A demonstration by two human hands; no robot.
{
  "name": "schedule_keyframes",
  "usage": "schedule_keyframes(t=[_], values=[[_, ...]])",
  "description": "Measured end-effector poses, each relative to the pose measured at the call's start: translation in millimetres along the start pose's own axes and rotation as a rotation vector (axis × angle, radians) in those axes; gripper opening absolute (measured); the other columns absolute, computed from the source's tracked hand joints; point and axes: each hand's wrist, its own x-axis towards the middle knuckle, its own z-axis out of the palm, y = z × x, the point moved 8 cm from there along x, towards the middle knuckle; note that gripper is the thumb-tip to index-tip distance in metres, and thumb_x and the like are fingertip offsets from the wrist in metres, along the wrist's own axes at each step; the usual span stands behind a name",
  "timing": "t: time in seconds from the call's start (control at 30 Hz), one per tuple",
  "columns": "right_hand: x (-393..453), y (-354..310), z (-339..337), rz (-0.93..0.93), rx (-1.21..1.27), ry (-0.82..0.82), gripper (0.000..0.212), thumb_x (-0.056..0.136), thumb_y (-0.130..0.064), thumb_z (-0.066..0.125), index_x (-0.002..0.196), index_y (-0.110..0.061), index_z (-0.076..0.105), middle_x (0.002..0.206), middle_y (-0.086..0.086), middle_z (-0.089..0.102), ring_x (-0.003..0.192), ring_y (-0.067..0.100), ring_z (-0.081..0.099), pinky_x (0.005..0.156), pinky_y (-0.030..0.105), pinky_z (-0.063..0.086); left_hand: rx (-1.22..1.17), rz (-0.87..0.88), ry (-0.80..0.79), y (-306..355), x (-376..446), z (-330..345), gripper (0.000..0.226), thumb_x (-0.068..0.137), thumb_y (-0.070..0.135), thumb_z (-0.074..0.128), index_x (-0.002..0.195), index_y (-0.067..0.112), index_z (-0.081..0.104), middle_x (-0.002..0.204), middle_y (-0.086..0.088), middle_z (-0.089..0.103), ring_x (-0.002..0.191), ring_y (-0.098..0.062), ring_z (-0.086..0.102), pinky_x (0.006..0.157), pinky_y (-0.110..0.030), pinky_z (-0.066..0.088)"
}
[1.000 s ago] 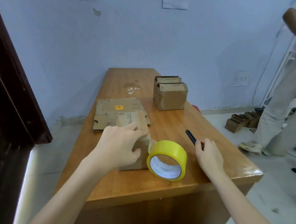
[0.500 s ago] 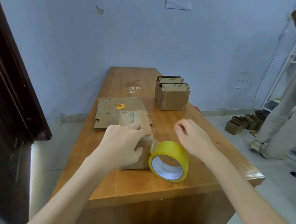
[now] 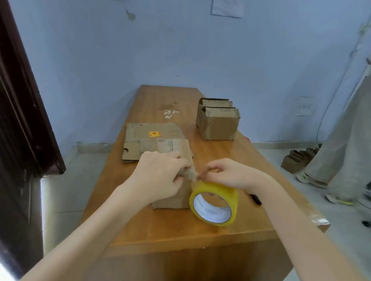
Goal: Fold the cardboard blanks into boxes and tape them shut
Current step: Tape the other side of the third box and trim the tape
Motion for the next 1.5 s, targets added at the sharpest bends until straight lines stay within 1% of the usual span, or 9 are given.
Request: schedule_keyframes(t=[0.17, 0.3, 0.5, 0.67, 0.87, 0.97, 1.1, 1.23, 1.5], values=[[-6, 14, -5, 0.016, 0.019, 0.159, 0.016, 0.089, -0.026, 0.061, 0.082, -0.014, 0.069, 0.071, -0.008, 0.060, 0.070, 0.009, 0.055, 0.072, 0.028, 0.047, 0.017, 0.039, -0.012, 0, 2, 2, 0.039, 0.092, 0.038, 0.041, 0.131, 0.039, 0.047, 0.112, 0.011, 0.055, 0.090, -0.019, 0.061, 0.059, -0.026, 0.032], [-12, 30, -22, 0.077, -0.042, 0.290, 0.012, 0.086, -0.030, 0.063, 0.079, -0.024, 0.070, 0.085, -0.010, 0.066, 0.085, 0.011, 0.061, 0.081, 0.031, 0.050, 0.023, 0.045, 0.007, 1, 1, 0, 0.041, 0.092, 0.036, 0.042, 0.133, 0.037, 0.046, 0.109, 0.010, 0.056, 0.083, -0.020, 0.060, 0.053, -0.026, 0.030], [-26, 4, -25, 0.083, -0.652, 0.627, 0.017, 0.098, -0.034, 0.044, 0.098, -0.024, 0.057, 0.080, -0.006, 0.057, 0.073, 0.018, 0.054, 0.055, 0.025, 0.035, -0.003, 0.055, 0.078, -1, -2, 0, 0.037, 0.074, 0.031, 0.053, 0.107, 0.030, 0.069, 0.078, 0.011, 0.064, 0.050, -0.018, 0.058, 0.042, -0.016, 0.020], [-8, 13, 13, 0.177, -0.933, 0.517, 0.016, 0.087, -0.003, 0.045, 0.094, -0.016, 0.038, 0.062, -0.001, 0.044, 0.049, 0.019, 0.036, 0.047, 0.027, 0.020, 0.001, 0.079, 0.109, -2, -12, 0, 0.048, 0.081, 0.029, 0.062, 0.128, 0.021, 0.055, 0.101, 0.009, 0.067, 0.076, -0.019, 0.066, 0.044, -0.021, 0.033], [0, 36, 24, 0.257, -0.877, 0.468, 0.049, 0.099, -0.037, 0.033, 0.141, -0.013, 0.025, 0.078, 0.001, 0.053, 0.054, 0.018, 0.044, 0.044, 0.026, 0.024, -0.034, 0.138, 0.111, -8, -14, 7, 0.045, 0.055, 0.026, 0.079, 0.099, 0.024, 0.068, 0.105, -0.001, 0.063, 0.088, -0.021, 0.062, 0.038, -0.017, 0.033], [-7, 32, 14, 0.221, -0.693, 0.568, 0.078, 0.091, -0.053, 0.046, 0.148, -0.012, 0.012, 0.119, 0.009, 0.052, 0.098, 0.024, 0.056, 0.065, 0.029, 0.043, -0.059, 0.044, 0.095, -21, -15, 8, 0.050, 0.068, 0.033, 0.070, 0.117, 0.028, 0.061, 0.131, -0.002, 0.048, 0.109, -0.020, 0.053, 0.048, -0.018, 0.042], [-28, 3, -6, -0.217, -0.342, 0.830, 0.074, 0.081, -0.049, 0.058, 0.143, -0.017, 0.033, 0.119, -0.001, 0.049, 0.097, 0.015, 0.053, 0.084, 0.031, 0.046, -0.502, -0.009, -0.040, -39, -24, 11, 0.093, 0.082, 0.039, 0.067, 0.150, 0.031, 0.004, 0.143, 0.017, 0.032, 0.126, 0.002, 0.037, 0.097, -0.020, 0.041], [-30, -31, 1, -0.632, -0.056, 0.511, 0.048, 0.085, -0.026, 0.037, 0.130, -0.030, 0.052, 0.126, -0.019, 0.050, 0.118, 0.006, 0.049, 0.098, 0.032, 0.043, -0.972, -0.039, -0.167, -56, -34, 13, 0.086, 0.084, 0.009, 0.059, 0.148, 0.038, 0.010, 0.136, 0.025, 0.046, 0.131, 0.004, 0.037, 0.111, -0.028, 0.027], [0, -23, 7, -0.459, 0.088, 0.013, 0.041, 0.087, 0.002, 0.056, 0.116, -0.025, 0.069, 0.128, -0.022, 0.058, 0.128, -0.002, 0.044, 0.108, 0.024, 0.034, -0.948, -0.034, -0.118, -70, -36, 29, 0.035, 0.080, 0.025, 0.067, 0.113, 0.035, 0.064, 0.122, 0.028, 0.058, 0.126, 0.008, 0.042, 0.106, -0.015, 0.030]])
